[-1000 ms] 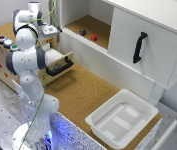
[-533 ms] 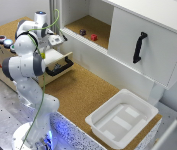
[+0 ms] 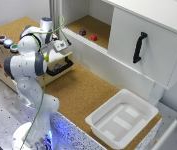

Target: Move to the drawer and place the yellow object

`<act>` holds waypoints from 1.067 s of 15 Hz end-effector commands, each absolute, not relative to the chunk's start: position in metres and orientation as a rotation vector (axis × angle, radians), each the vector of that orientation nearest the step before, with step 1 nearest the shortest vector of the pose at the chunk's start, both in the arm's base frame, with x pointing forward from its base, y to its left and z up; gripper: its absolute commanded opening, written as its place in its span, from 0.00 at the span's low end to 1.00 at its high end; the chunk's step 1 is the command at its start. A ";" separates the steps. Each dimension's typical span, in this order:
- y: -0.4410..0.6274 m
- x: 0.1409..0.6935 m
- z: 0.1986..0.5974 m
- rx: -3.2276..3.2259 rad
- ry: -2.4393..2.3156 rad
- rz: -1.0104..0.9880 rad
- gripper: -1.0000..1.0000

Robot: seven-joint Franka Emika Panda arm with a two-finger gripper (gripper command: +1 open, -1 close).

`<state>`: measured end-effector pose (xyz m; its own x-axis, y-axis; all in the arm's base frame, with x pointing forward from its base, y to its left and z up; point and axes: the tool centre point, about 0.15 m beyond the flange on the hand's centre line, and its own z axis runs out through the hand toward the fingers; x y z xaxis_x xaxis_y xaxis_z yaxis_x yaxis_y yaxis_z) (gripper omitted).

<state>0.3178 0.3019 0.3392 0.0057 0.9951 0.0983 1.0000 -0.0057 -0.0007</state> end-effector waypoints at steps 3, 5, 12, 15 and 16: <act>0.304 0.314 0.351 -2.223 -2.176 -0.167 1.00; 0.304 0.314 0.351 -2.223 -2.176 -0.167 1.00; 0.304 0.314 0.351 -2.223 -2.176 -0.167 1.00; 0.310 0.318 0.353 -2.172 -2.184 -0.117 1.00; 0.319 0.317 0.363 -2.168 -2.218 -0.080 1.00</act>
<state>0.3188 0.3041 0.3482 0.0088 0.9942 0.1075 0.9998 -0.0106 0.0170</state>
